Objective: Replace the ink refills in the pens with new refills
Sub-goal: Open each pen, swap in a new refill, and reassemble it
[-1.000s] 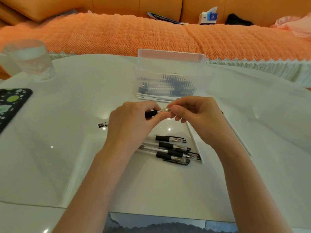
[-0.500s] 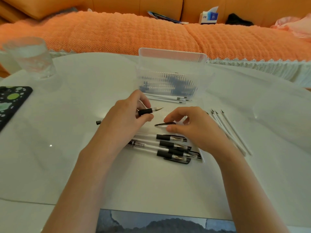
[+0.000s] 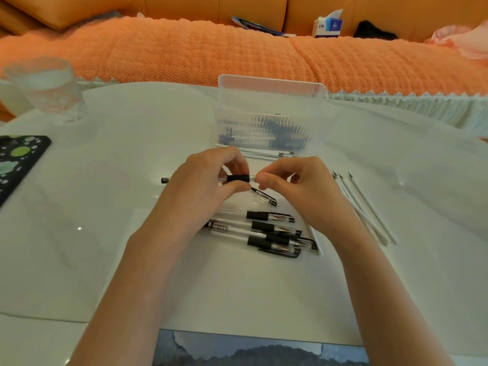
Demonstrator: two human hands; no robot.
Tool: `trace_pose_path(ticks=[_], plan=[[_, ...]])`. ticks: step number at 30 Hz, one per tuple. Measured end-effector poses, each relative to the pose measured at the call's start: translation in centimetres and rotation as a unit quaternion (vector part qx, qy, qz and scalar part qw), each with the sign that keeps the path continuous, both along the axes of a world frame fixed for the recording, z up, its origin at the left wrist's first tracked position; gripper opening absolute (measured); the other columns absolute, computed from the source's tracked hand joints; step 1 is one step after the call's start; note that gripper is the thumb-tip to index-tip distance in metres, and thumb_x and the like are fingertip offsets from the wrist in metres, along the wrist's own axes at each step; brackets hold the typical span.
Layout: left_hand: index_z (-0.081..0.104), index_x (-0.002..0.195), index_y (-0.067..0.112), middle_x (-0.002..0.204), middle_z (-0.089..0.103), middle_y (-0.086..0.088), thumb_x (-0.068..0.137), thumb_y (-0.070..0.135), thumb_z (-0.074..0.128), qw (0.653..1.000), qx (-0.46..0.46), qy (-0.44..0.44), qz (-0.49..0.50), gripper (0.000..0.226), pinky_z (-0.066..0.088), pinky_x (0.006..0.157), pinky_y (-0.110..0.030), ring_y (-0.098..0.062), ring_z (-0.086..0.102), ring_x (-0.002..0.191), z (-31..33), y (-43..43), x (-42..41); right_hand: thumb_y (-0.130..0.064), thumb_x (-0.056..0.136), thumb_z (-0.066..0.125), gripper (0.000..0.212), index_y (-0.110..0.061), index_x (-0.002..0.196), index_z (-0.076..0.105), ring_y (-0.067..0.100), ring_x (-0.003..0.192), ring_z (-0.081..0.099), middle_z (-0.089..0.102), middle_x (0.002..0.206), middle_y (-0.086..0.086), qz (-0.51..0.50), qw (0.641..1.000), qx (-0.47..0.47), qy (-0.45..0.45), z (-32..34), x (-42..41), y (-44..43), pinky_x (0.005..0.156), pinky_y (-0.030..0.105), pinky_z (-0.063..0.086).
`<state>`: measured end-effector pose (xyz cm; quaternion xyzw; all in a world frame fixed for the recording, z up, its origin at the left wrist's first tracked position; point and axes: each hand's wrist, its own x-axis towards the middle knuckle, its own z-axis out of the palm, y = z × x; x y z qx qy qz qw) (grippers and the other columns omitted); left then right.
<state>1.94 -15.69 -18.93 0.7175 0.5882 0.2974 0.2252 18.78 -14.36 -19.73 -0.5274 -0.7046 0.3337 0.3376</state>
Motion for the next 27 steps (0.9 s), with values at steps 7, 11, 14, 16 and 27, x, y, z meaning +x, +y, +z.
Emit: trace_pose_path(ticks=[7,11,14,16,27], plan=[[0.070,0.086,0.031,0.083,0.062,0.016,0.082,0.042,0.065,1.000,-0.003,-0.013,-0.005,0.013,0.046,0.070,-0.024,-0.004,0.059,0.075,-0.10,0.08,-0.27,-0.024,0.081,0.072,0.002,-0.024,0.080,0.073,-0.001,0.068,0.052,0.066,0.072,-0.012,-0.004,1.000,0.012,0.011,0.02,0.24,0.15,0.063,0.006,0.039],[0.060,0.098,0.036,0.091,0.059,0.018,0.075,0.040,0.073,1.000,-0.016,-0.022,-0.007,0.026,0.042,0.066,-0.018,-0.004,0.058,0.077,0.29,-0.18,-0.10,-0.023,0.082,0.071,0.002,-0.025,0.082,0.073,-0.003,0.071,0.054,0.066,0.074,-0.014,-0.006,1.000,0.014,0.016,0.00,0.41,0.12,0.065,0.005,0.038],[0.052,0.090,0.033,0.092,0.056,0.016,0.072,0.030,0.078,1.000,0.002,-0.006,-0.003,0.031,0.043,0.065,-0.019,-0.007,0.057,0.076,0.26,-0.20,-0.15,-0.022,0.081,0.072,0.003,-0.023,0.083,0.073,-0.003,0.072,0.054,0.067,0.075,-0.013,-0.002,1.000,0.013,0.019,0.13,0.44,0.10,0.066,0.007,0.039],[0.051,0.083,0.031,0.087,0.056,0.016,0.075,0.027,0.077,1.000,0.012,-0.009,0.005,0.027,0.046,0.066,-0.023,-0.008,0.056,0.075,0.22,-0.19,-0.26,-0.021,0.081,0.072,0.004,-0.023,0.084,0.073,-0.001,0.073,0.054,0.068,0.077,-0.011,-0.002,1.000,0.010,0.019,0.19,0.46,0.10,0.066,0.009,0.040],[0.056,0.087,0.034,0.087,0.060,0.019,0.074,0.034,0.076,0.999,-0.023,-0.025,-0.004,0.023,0.045,0.065,-0.024,-0.008,0.054,0.068,0.40,-0.17,-0.56,-0.018,0.080,0.073,0.007,-0.023,0.084,0.072,0.003,0.077,0.059,0.069,0.080,-0.010,-0.015,1.000,0.013,0.014,0.08,0.59,0.29,0.066,0.011,0.041]])
